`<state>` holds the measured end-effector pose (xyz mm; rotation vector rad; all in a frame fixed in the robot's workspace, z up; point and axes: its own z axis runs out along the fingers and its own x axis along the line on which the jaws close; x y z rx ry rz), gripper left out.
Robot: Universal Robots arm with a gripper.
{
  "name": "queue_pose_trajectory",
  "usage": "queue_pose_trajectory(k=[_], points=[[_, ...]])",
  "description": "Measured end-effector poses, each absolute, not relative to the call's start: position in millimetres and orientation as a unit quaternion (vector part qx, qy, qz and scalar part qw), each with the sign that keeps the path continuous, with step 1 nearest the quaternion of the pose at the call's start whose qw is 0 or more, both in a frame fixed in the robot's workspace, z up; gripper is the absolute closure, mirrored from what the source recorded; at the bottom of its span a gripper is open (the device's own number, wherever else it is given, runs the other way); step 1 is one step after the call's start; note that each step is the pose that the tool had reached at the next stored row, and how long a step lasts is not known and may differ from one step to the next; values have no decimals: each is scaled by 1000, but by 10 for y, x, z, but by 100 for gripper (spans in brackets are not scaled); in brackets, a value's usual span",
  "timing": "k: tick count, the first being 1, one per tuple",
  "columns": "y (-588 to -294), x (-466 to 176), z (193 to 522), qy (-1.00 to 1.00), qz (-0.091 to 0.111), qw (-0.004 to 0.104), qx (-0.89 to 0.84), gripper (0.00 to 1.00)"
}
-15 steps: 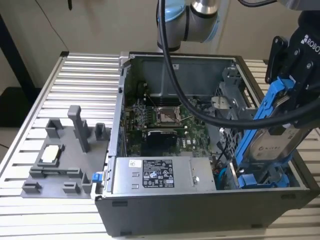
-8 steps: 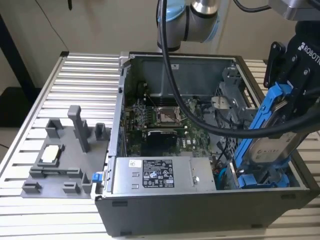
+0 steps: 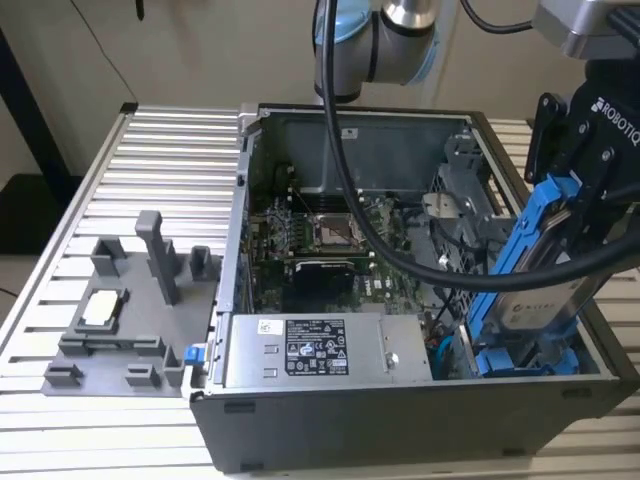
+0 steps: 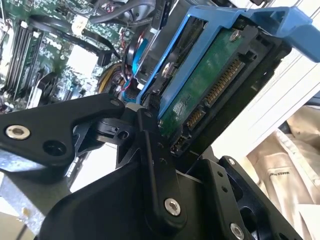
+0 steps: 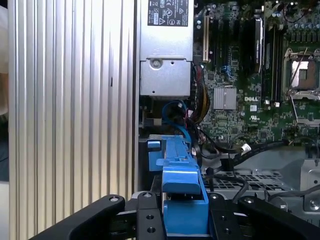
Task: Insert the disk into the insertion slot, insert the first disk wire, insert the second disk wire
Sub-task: 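Insert the disk into the insertion slot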
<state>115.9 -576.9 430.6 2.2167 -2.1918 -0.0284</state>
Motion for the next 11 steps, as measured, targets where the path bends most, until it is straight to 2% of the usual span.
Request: queue_pose_trajectory(k=[11], points=[[-5769, 1223, 4211, -703, -10, 11, 711, 67]])
